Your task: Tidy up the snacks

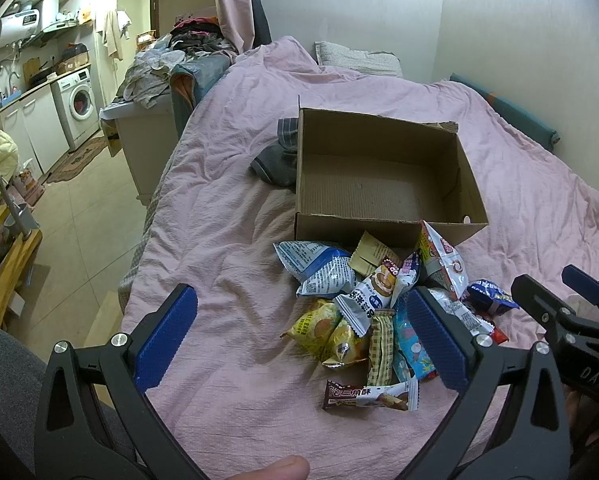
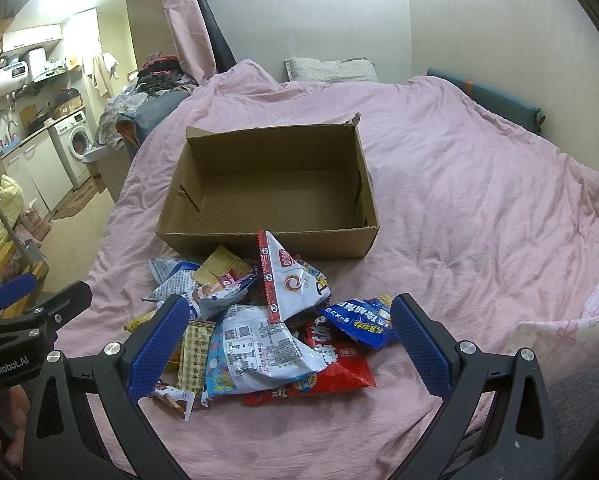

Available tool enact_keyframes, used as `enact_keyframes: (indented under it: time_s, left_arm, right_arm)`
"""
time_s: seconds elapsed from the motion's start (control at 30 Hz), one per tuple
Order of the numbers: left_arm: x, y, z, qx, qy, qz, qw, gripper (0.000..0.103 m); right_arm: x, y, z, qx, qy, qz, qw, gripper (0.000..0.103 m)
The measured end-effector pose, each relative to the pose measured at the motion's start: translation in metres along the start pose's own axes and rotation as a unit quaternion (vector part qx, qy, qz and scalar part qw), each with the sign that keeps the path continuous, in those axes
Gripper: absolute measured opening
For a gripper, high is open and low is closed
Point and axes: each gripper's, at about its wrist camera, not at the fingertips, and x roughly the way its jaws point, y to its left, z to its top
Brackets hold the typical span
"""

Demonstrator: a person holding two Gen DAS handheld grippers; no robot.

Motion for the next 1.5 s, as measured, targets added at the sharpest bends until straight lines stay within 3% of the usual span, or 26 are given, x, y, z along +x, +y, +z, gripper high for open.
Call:
enact_keyframes:
  time_s: [1.17, 1.3, 1.4, 1.5]
  left_arm:
    - [0.008, 0.002, -0.002, -0.005, 0.014, 0.001, 0.9999, 0.103]
    - [0.025, 0.027, 0.0, -0.053, 0.051, 0.004, 0.9973, 0.103]
    - [0.048, 0.043, -0.008, -0.08, 0.104, 0.013, 0.9912, 0.103]
    - [0.064, 0.04, -0.023, -0.083, 0.159, -0.026, 0.9835, 0.103]
  right_arm:
    - [0.004, -0.001, 0.0, 0.014, 0.011, 0.01, 1.0, 0.103]
    - [0.007, -0.011, 0.001, 0.041, 0.02, 0.013, 0.999, 0.103]
    - [0.007, -0.017, 0.0, 0.047, 0.022, 0.005, 0.999, 0.103]
    - [0.006, -0.02, -0.001, 0.047, 0.024, 0.007, 0.999, 0.103]
